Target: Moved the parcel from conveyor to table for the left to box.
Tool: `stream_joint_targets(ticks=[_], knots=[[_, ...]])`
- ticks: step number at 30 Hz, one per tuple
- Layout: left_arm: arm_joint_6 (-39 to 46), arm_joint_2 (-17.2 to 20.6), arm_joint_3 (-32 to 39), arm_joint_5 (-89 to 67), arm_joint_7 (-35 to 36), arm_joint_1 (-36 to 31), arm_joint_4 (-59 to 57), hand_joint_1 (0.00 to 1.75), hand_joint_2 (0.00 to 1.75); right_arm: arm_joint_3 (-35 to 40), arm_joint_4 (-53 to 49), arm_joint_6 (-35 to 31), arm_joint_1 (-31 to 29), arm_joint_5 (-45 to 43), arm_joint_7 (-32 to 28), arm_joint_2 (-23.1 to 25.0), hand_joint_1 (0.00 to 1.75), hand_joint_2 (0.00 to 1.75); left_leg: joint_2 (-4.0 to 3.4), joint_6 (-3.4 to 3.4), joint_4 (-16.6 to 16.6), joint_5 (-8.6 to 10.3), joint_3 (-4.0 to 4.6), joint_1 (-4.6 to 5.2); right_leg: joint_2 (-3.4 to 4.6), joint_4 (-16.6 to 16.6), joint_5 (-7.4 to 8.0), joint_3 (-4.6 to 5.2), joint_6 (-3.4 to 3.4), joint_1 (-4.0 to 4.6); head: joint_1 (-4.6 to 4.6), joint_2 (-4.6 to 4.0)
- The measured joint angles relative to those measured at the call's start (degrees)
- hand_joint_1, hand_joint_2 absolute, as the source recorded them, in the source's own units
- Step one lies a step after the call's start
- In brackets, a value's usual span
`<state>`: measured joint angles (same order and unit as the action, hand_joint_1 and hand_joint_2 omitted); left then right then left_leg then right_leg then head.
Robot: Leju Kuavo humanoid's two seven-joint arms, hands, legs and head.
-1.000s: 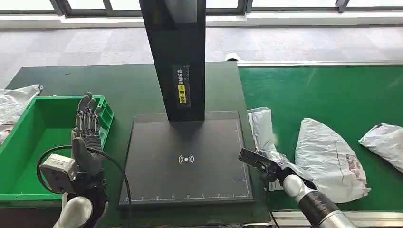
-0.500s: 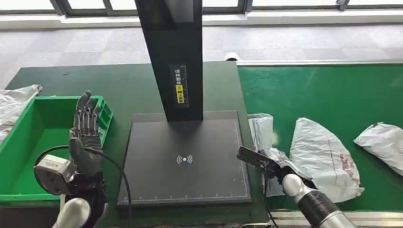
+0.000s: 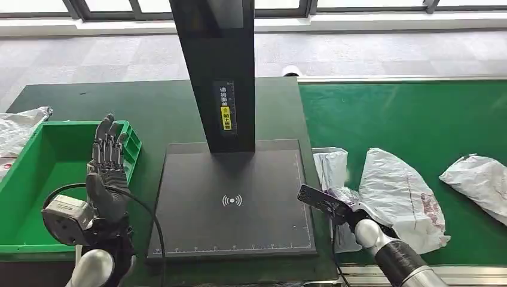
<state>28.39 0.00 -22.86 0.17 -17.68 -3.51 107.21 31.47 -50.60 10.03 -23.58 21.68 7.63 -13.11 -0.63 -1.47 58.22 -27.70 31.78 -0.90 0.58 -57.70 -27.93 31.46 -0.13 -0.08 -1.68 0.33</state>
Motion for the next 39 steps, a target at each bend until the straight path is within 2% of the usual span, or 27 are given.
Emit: stream_joint_targets(ticks=[17, 18, 19, 21, 22, 23, 24, 25, 26, 30, 39], knots=[[0.0, 0.0, 0.0, 0.1, 0.0, 0.0, 0.0, 0.00, 0.00, -0.2, -0.2, -0.6, 0.6, -0.3, -0.4, 0.0, 1.75, 1.75, 0.00, -0.05, 0.0, 0.04, -0.06, -0.03, 0.00, 0.0, 0.04, 0.00, -0.05, 0.03, 0.00, 0.00], [0.8, 0.0, 0.0, 0.7, -0.8, 0.3, 0.0, 0.00, 0.00, -1.3, -2.6, -3.9, 2.3, -0.7, -2.3, 0.3, 1.75, 1.75, 0.05, -0.05, 0.0, 0.04, -0.03, -0.08, -0.04, 0.0, 0.05, -0.06, -0.06, 0.09, 0.00, 0.00], [1.9, 0.0, 0.0, 1.4, -2.0, 1.2, 0.2, 0.00, 0.00, -3.4, -9.1, -9.2, 6.7, -0.3, -5.5, 0.3, 1.75, 1.75, 0.26, -0.05, 0.0, 0.04, 0.22, -0.14, -0.22, -0.1, 0.01, -0.06, -0.12, 0.15, 0.04, 0.00], [3.8, 0.1, 0.0, 2.7, -4.2, 3.4, 0.6, 0.00, 0.00, -7.6, -28.6, -25.9, 15.6, 2.6, -19.2, 1.7, 1.75, 1.75, 0.21, -0.06, 0.1, 0.05, 0.78, -0.04, -0.17, -0.2, 0.00, 0.78, -0.18, 0.05, 0.13, 0.00], [4.2, 0.3, 0.0, 2.9, -4.7, 3.8, 0.5, 0.00, 0.00, -8.5, -35.4, -36.7, 16.7, 3.9, -27.0, 2.7, 1.75, 1.75, 0.17, -0.18, 0.1, 0.13, 0.94, 0.02, -0.12, -0.3, 0.02, 1.11, -0.22, -0.04, 0.07, 0.00], [4.4, 0.3, 0.0, 2.9, -4.8, 3.7, 0.6, 0.00, 0.00, -9.1, -38.6, -42.4, 17.0, 4.3, -30.5, 3.5, 1.75, 1.75, 0.26, -0.20, 0.1, 0.14, 0.88, 0.02, -0.20, -0.3, -0.01, 1.06, -0.26, -0.08, 0.02, 0.00], [4.5, 0.3, 0.0, 3.0, -5.0, 3.7, 0.6, 0.00, 0.00, -10.6, -43.6, -51.6, 17.5, 4.7, -34.5, 4.0, 1.75, 1.75, 0.47, -0.21, 0.0, 0.14, 0.78, -0.03, -0.39, -0.3, -0.19, 0.88, -0.43, 0.00, 0.07, 0.02], [4.7, 0.3, 0.0, 3.1, -5.2, 3.9, 0.6, 0.00, 0.00, -11.8, -47.6, -56.4, 18.2, 4.2, -32.9, 4.3, 1.75, 1.75, 0.73, -0.27, 0.0, 0.11, 0.67, -0.09, -0.69, -0.3, -0.34, 0.63, -0.57, 0.10, 0.09, 0.00], [5.0, 0.3, 0.0, 3.4, -5.2, 4.2, 0.6, 0.00, 0.00, -12.7, -50.4, -57.5, 18.8, 3.5, -31.3, 4.6, 1.75, 1.75, 0.92, -0.29, 0.0, 0.10, 0.60, -0.12, -0.91, -0.3, -0.44, 0.46, -0.52, 0.12, 0.09, 0.00], [5.2, 0.4, 0.0, 3.5, -5.1, 4.5, 0.8, 0.00, 0.00, -14.3, -56.9, -50.1, 22.1, 1.9, -31.2, 5.2, 1.75, 1.75, 0.80, -0.34, 0.0, 0.08, 0.61, 0.02, -0.81, -0.3, -0.35, 0.51, -0.50, 0.02, 0.11, 0.00], [5.2, 0.4, 0.0, 3.7, -4.9, 4.9, 0.9, 0.00, 0.00, -15.4, -63.6, -50.2, 24.7, 1.6, -32.0, 6.6, 1.75, 1.75, 0.80, -0.36, 0.1, 0.26, 0.53, 0.06, -0.75, -0.3, -0.11, 0.39, -0.34, 0.01, 0.11, 0.00]])
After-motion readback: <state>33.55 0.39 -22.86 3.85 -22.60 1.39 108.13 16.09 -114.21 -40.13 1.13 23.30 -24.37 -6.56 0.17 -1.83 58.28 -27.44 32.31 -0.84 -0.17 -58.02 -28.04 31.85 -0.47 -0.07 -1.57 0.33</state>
